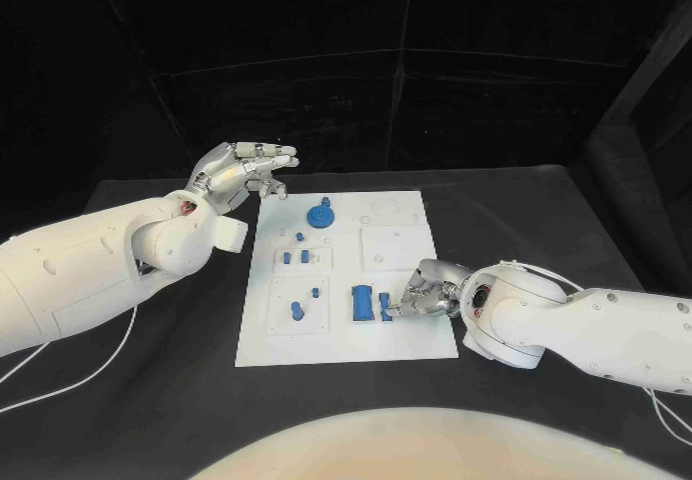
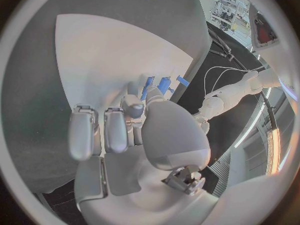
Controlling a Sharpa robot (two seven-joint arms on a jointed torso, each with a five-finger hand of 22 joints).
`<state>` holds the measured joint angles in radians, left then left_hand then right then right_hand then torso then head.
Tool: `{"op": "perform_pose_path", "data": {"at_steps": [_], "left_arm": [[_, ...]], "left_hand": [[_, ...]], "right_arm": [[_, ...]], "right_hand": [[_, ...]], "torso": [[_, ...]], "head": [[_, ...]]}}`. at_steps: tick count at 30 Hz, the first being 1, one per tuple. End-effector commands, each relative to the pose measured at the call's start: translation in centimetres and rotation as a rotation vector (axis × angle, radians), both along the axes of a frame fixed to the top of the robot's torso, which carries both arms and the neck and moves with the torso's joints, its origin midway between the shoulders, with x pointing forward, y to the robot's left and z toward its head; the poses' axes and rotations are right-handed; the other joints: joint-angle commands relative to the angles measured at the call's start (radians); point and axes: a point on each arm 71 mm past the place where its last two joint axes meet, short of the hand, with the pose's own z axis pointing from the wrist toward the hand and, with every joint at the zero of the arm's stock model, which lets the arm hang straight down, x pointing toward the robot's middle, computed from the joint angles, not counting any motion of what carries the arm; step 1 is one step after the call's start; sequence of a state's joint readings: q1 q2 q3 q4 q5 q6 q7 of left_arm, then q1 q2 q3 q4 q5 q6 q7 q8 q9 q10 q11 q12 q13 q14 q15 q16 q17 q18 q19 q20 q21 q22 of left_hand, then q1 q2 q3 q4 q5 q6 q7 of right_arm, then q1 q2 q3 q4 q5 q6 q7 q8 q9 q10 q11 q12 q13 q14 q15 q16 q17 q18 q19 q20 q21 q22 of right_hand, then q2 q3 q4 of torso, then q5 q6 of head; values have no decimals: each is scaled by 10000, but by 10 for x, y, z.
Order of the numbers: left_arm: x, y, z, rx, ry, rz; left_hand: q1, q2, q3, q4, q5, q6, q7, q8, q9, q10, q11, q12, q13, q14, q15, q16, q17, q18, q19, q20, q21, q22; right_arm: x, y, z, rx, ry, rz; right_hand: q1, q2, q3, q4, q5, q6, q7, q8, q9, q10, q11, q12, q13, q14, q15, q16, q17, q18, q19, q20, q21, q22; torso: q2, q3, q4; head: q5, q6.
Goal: Assemble the parts on the task board
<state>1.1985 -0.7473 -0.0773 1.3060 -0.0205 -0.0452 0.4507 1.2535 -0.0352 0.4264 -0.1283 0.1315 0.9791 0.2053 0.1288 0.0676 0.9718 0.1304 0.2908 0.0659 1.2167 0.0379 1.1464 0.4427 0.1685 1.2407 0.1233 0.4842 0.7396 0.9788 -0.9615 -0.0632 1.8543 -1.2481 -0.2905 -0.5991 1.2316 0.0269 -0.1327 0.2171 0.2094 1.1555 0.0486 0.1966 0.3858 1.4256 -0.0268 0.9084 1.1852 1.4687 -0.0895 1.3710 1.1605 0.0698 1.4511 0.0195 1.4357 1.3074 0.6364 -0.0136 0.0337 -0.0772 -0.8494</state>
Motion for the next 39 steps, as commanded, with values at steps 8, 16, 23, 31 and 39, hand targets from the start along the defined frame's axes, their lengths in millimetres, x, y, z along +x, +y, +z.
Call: {"op": "perform_pose_path", "data": {"at_steps": [8,16,23,31,39], "left_arm": [[1,0,2,-48,-132,50],[5,6,-7,-284,38,598],[16,13,-16,-508,-6,1360],[29,23,-23,-482,-379,2576],[32,18,-32,-531,-295,2731]], "left_hand": [[-62,-50,-147,78,-39,-71,-23,74,11,-87,12,99,6,-154,2,-30,-139,122,3,78,-88,-33],[-640,87,-1208,837,-60,-89,-77,298,-5,-124,88,303,-19,-2811,398,-3058,-1895,12,-2256,510,-2213,-1438],[-764,354,-2156,1524,-102,-549,135,37,-39,-568,492,-458,-46,-3859,1137,-6485,-3360,-59,-4247,1220,-4170,-3052],[-1804,821,-3928,3455,-212,-4003,218,-721,-186,-2541,1095,-1874,-51,-5093,1893,-9087,-3773,-362,-8336,1669,-4398,-5227],[-3044,1630,-5228,4221,-192,-6545,632,-948,-325,-6284,1070,-2504,-269,-7426,2131,-10636,-3873,-674,-10906,1718,-4590,-6504]], "right_arm": [[10,-13,8,3466,-494,-1004],[62,-40,26,7379,-1480,-2354],[112,-56,28,8611,-2737,-3148],[147,-60,22,8927,-3524,-3515],[155,-48,19,9316,-3327,-3404]], "right_hand": [[405,-108,-402,-207,229,-1118,446,-714,-244,-1225,365,-3457,-2051,183,267,-596,-948,84,-600,241,-674,-966],[1857,379,-154,-666,62,-1487,926,-1018,-544,-3039,946,-6924,-5234,-2040,796,-6028,-6922,1124,-4114,754,-5877,-7216],[2742,494,-53,-761,-40,-1783,1115,-1307,-1411,-3091,1469,-8423,-8273,-3838,1713,-10341,-9019,1141,-5275,1657,-9703,-9720],[2327,382,-154,-846,-232,-2087,1204,-1349,-2547,-3546,1814,-8457,-10615,-3998,2089,-12568,-10387,1155,-4985,2090,-11933,-11338],[767,683,-639,-617,-301,-2552,1234,-1350,-3214,-4283,2107,-8480,-11234,-4617,2417,-13108,-10988,1143,-5280,2485,-13476,-12367]], "torso": [[-65,-30,-16],[-437,-129,-32],[-843,-221,-104],[-1058,-224,-137],[-1156,-175,-99]], "head": [[-71,220],[-184,656],[-227,1202],[-104,1566],[7,1763]]}}
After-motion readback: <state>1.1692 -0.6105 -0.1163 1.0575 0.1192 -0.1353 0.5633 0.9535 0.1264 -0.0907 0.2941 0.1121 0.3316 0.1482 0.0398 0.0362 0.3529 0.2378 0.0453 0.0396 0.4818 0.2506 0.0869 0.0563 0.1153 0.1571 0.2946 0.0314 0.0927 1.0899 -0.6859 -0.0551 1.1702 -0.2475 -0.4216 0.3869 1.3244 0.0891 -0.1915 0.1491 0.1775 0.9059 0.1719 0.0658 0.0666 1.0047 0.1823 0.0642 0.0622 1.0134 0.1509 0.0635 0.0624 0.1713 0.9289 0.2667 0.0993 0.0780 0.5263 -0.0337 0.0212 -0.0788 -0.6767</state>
